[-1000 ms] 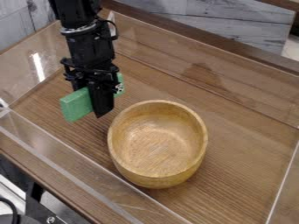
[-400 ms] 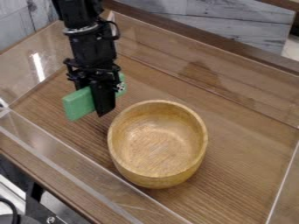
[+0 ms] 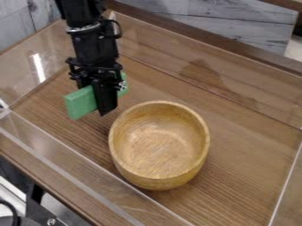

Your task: Remove the green block from inside the brown bowl and put it on the table

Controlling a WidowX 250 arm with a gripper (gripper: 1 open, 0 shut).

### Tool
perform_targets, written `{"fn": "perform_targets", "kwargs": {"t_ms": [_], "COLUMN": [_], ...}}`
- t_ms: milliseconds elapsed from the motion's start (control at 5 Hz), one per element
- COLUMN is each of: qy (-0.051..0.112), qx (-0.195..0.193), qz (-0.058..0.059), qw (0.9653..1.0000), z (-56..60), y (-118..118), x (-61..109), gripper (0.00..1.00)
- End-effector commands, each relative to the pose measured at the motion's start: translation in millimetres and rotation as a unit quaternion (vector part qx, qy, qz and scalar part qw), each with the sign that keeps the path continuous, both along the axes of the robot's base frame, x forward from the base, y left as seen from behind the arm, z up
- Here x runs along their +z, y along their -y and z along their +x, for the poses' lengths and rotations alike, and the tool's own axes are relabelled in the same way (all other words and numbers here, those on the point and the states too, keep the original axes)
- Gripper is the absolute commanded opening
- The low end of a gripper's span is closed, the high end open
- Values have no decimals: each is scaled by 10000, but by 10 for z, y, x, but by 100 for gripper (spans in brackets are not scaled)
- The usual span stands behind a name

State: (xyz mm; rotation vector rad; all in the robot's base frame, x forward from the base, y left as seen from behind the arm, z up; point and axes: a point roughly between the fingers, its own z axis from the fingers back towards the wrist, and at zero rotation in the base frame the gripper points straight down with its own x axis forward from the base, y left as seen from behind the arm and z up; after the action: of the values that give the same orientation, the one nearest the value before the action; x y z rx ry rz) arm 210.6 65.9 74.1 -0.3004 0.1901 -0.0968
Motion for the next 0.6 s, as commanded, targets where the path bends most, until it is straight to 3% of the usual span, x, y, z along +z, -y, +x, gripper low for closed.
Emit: {"fn": "perform_targets", "kwargs": {"t_ms": [0, 400], "qy": [234, 222], "qx": [57, 87], "qz": [74, 48], "qw": [9997, 9997], "z": [110, 144], "y": [-74, -119], "x": [100, 81], "gripper": [0, 0]}}
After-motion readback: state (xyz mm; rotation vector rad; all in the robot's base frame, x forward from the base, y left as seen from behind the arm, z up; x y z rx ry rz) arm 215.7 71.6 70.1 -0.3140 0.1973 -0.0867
